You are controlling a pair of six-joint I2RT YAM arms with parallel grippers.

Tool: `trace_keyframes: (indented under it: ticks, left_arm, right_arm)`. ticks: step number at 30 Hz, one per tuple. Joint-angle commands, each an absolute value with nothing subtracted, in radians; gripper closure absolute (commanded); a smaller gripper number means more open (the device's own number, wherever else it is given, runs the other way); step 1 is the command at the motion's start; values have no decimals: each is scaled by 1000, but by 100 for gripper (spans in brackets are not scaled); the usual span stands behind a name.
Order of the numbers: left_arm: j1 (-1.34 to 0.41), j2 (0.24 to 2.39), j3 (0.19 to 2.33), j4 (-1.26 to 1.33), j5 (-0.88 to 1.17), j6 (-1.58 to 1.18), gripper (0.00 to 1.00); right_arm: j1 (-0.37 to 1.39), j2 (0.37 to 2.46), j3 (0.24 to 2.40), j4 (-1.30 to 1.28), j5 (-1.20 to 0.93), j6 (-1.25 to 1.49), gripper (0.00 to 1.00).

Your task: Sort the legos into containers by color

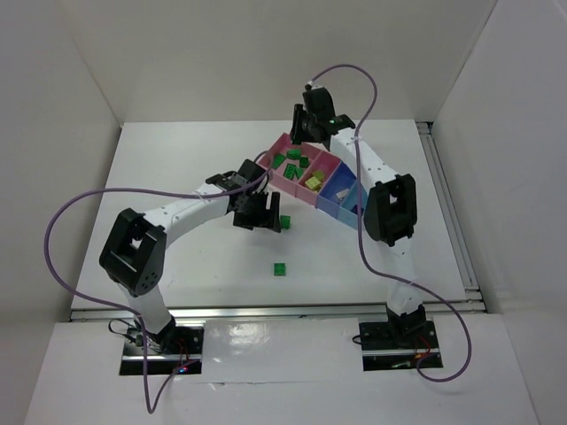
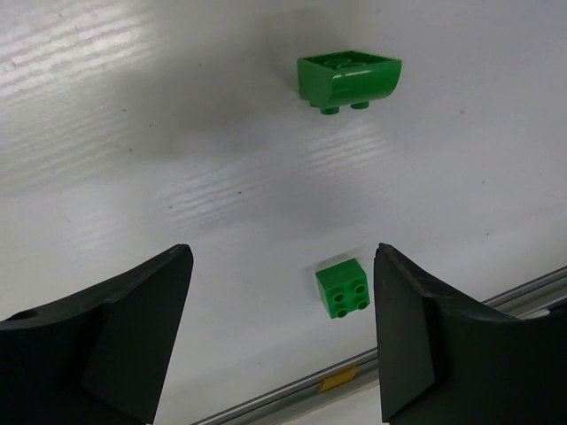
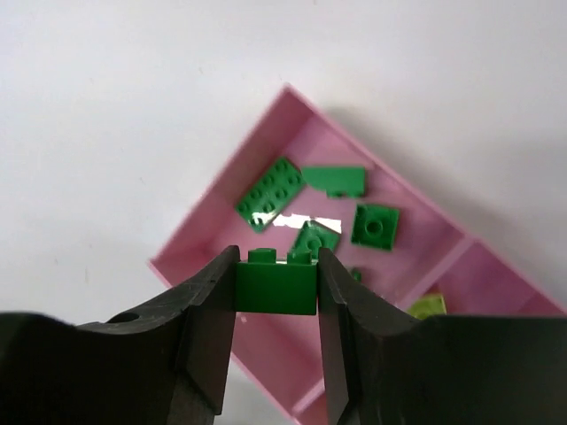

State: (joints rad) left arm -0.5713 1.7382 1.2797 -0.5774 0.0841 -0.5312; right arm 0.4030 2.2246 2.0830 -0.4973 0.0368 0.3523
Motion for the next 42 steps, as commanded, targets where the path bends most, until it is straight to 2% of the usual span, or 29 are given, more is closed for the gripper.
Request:
trace_keyframes:
  ticks: [1, 2, 3, 5, 6, 9, 13, 17, 20, 24, 25, 28, 35, 39, 40, 42]
  left_arm:
    - [-575, 1735, 1351, -551, 61, -552, 15]
    - [-575, 1750, 1351, -551, 72, -552, 15]
    - [-575, 1762, 1368, -551, 72, -552, 15]
    - [-575, 1775, 1382, -542, 83, -552, 15]
    - [-575, 1775, 1394, -541, 83, -543, 15]
    - [-584, 1804, 1423, -541, 94, -534, 14]
    - [-594, 1845, 1448, -551, 94, -544, 14]
    - [-604, 1864, 1466, -561, 72, -554, 14]
    - [-623, 1893, 1476, -561, 72, -563, 15]
    - [-650, 1924, 1476, -537, 45, -626, 16]
    - [-663, 1936, 1476, -528, 10, -644, 17]
    - [-672, 1986, 1518, -538, -47, -658, 25]
    - [-672, 2088, 1643, -612, -141, -673, 30]
    - [-672, 2123, 1687, -637, -150, -663, 40]
    - [-672, 2123, 1701, -653, -150, -663, 49]
    - [-672, 2123, 1701, -663, -150, -663, 54]
  right_arm:
    - [432, 2298, 2236, -632, 84, 353, 100]
    - [433, 2298, 2217, -606, 84, 353, 100]
    - [442, 2272, 2197, -588, 84, 353, 95]
    - [442, 2252, 2160, -563, 66, 342, 70]
    - [442, 2252, 2160, -554, 54, 342, 45]
    - [442, 2229, 2151, -554, 54, 330, 28]
    - [442, 2220, 2160, -554, 54, 321, 28]
    - [442, 2192, 2143, -565, 64, 321, 39]
    - [431, 2116, 2051, -511, 89, 330, 39]
    - [419, 2057, 1974, -451, 89, 339, 34]
    - [408, 2057, 1974, -462, 80, 339, 32]
    - [408, 2048, 1997, -472, 69, 330, 37]
    - [408, 2002, 1970, -472, 60, 330, 37]
    - [397, 1982, 1925, -454, 37, 330, 37]
    - [397, 1968, 1916, -454, 37, 330, 37]
    - [388, 1954, 1902, -454, 37, 330, 37]
